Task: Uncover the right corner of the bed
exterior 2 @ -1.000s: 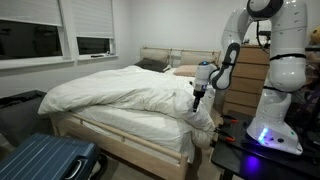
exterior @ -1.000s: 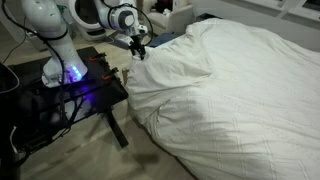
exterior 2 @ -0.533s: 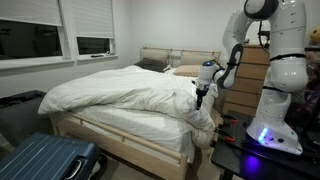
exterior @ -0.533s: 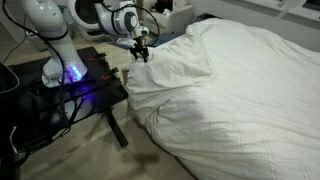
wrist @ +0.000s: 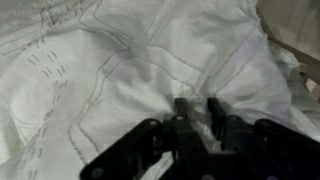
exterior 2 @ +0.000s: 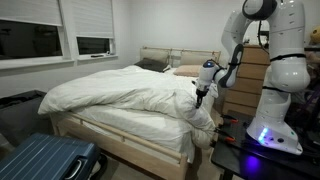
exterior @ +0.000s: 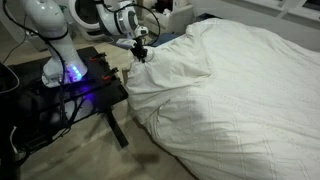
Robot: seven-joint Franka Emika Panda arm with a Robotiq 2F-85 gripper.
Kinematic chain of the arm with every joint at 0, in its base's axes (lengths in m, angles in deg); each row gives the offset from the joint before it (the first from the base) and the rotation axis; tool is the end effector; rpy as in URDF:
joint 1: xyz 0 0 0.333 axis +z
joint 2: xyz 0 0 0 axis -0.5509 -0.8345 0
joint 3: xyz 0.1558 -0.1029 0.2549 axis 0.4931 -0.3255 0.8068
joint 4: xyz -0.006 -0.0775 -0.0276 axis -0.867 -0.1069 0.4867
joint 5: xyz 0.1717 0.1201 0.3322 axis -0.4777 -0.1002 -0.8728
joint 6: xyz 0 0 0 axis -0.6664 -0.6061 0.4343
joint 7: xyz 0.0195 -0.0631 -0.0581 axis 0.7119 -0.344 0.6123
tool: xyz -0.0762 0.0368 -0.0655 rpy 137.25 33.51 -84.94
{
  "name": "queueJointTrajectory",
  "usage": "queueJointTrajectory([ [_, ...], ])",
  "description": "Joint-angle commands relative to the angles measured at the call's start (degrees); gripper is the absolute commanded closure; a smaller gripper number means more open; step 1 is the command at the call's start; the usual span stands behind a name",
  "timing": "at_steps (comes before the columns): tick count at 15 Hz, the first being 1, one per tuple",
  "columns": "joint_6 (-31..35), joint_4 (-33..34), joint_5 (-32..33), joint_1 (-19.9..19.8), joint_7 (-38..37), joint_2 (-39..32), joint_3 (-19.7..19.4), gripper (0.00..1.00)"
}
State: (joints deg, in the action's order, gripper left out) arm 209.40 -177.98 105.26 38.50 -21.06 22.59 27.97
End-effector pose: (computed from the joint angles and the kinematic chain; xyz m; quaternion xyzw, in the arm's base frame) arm 0.3708 -0.0834 0.1641 0.9757 0.1634 0.0603 0.1330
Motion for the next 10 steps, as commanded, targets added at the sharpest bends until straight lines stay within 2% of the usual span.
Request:
queueJointTrajectory([
  [1,0.2,1.3,0.7,0.4,-3.6,-1.4,-0.6,1.00],
  [3,-0.3,1.9,-0.9,-0.2,-3.6,-1.8,-0.4,1.00],
  [5,-1.3,2.7,-5.8,-1.8,-1.2,-1.6,0.2,0.99],
  [8,-4.0,3.3,-19.0,-6.6,6.9,1.2,3.2,0.99],
  [10,-8.3,5.2,-28.5,-9.3,13.1,4.0,6.1,0.99],
])
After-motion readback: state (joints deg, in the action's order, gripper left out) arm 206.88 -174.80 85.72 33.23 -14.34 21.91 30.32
